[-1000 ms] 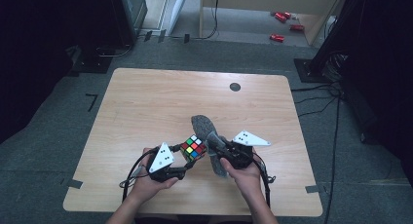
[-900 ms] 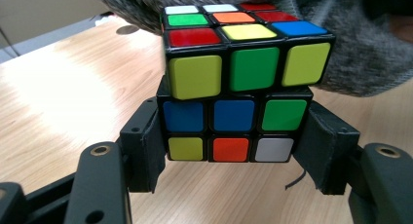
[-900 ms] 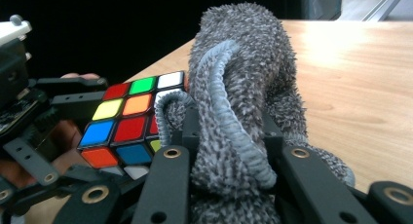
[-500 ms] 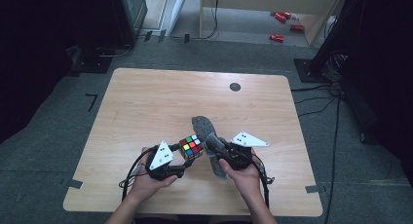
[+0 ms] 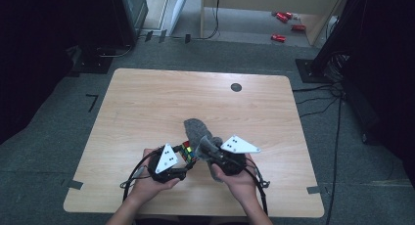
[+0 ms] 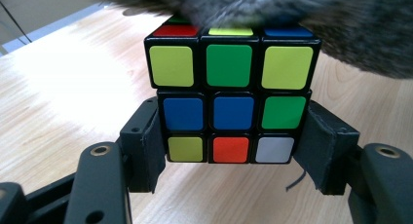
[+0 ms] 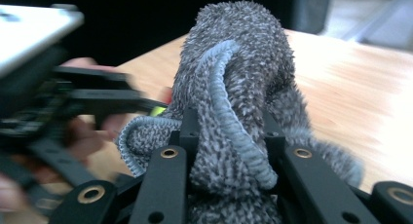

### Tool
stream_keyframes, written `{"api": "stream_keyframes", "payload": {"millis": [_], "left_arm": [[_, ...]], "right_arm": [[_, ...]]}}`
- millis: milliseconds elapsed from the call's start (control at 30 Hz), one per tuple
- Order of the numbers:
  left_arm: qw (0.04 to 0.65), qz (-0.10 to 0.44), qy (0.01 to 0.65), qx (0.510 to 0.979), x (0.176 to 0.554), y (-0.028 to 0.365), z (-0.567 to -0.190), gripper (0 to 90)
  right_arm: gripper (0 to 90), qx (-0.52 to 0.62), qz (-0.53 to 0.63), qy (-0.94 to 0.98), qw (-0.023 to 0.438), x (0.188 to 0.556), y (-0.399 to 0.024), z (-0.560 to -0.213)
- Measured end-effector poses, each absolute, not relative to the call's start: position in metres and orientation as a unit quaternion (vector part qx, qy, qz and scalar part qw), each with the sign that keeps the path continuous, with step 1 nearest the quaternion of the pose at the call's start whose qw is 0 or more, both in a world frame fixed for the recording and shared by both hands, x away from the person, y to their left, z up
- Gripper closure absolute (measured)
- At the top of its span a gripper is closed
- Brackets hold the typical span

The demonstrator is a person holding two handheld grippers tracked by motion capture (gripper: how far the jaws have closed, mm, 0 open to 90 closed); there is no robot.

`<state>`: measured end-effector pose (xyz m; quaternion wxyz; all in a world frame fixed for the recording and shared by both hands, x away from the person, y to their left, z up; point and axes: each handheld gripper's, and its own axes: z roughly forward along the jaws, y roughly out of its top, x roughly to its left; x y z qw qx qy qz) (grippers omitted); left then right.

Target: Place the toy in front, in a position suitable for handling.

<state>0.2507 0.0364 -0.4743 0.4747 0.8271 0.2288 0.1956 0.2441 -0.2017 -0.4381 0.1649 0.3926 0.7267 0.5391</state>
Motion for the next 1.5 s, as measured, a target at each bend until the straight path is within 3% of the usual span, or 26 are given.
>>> {"api": "stream_keyframes", "payload": {"millis": [333, 567, 700, 900, 1200, 1500], "left_arm": [[0.467, 0.198, 0.216, 0.834, 0.249, 0.032, -0.477, 35.6], [0.494, 0.185, 0.229, 0.818, 0.252, 0.044, -0.472, 35.6], [0.516, 0.174, 0.223, 0.808, 0.252, 0.048, -0.469, 35.5], [0.536, 0.162, 0.240, 0.793, 0.257, 0.059, -0.466, 35.5], [0.542, 0.140, 0.231, 0.796, 0.259, 0.062, -0.469, 35.5], [0.566, 0.126, 0.236, 0.780, 0.258, 0.065, -0.464, 35.5]], "right_arm": [[72.3, 0.352, 0.547, 0.742, 0.165, 0.235, -0.184, -0.434], [72.3, 0.414, 0.513, 0.727, 0.192, 0.248, -0.209, -0.445], [72.5, 0.410, 0.554, 0.712, 0.134, 0.252, -0.214, -0.453], [72.3, 0.395, 0.560, 0.723, 0.087, 0.258, -0.214, -0.465], [72.4, 0.359, 0.577, 0.721, 0.132, 0.250, -0.212, -0.454], [72.3, 0.368, 0.570, 0.726, 0.113, 0.253, -0.211, -0.465]]}}
